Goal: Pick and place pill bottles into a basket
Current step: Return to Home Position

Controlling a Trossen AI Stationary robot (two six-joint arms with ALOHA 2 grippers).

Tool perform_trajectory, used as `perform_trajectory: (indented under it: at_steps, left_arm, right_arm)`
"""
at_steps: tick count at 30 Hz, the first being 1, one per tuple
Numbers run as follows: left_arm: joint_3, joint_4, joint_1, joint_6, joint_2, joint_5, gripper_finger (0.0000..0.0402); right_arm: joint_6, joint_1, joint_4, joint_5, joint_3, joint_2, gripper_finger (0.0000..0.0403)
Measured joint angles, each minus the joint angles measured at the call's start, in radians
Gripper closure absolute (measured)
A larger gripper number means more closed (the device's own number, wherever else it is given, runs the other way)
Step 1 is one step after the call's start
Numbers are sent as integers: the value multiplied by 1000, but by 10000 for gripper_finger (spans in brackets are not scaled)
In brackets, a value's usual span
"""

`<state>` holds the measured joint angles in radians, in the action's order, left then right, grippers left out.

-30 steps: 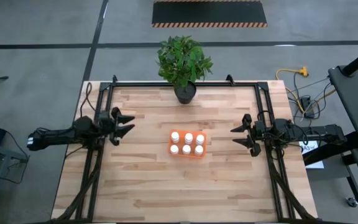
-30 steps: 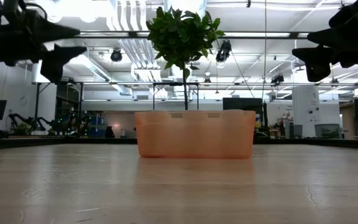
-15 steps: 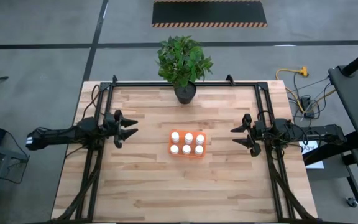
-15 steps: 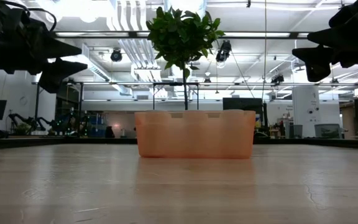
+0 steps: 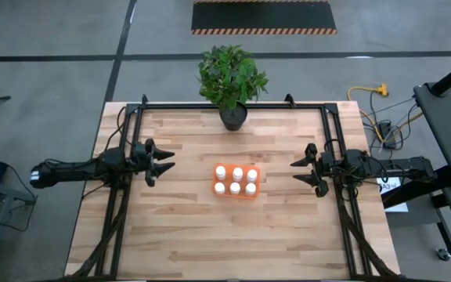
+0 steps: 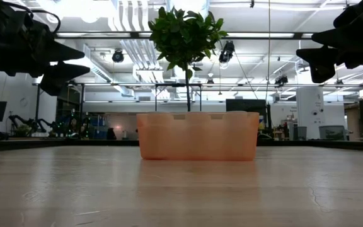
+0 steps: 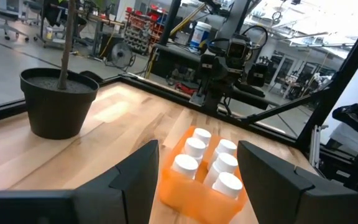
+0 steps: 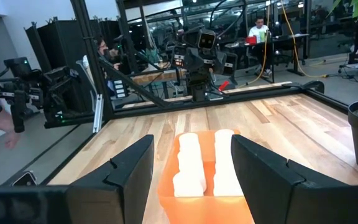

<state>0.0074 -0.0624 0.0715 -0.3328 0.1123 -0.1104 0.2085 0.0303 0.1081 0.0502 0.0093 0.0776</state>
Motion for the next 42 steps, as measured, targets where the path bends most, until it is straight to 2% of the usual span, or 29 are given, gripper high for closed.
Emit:
perform_trajectory:
  at_steps: [20,42]
  left_arm:
    - [-1,-5,0,0,51,0,201]
    - [-1,-4,0,0,50,0,201]
  right_arm:
    - [0,0,0,0,0,-1,199]
    - [-2,0,0,0,0,0,199]
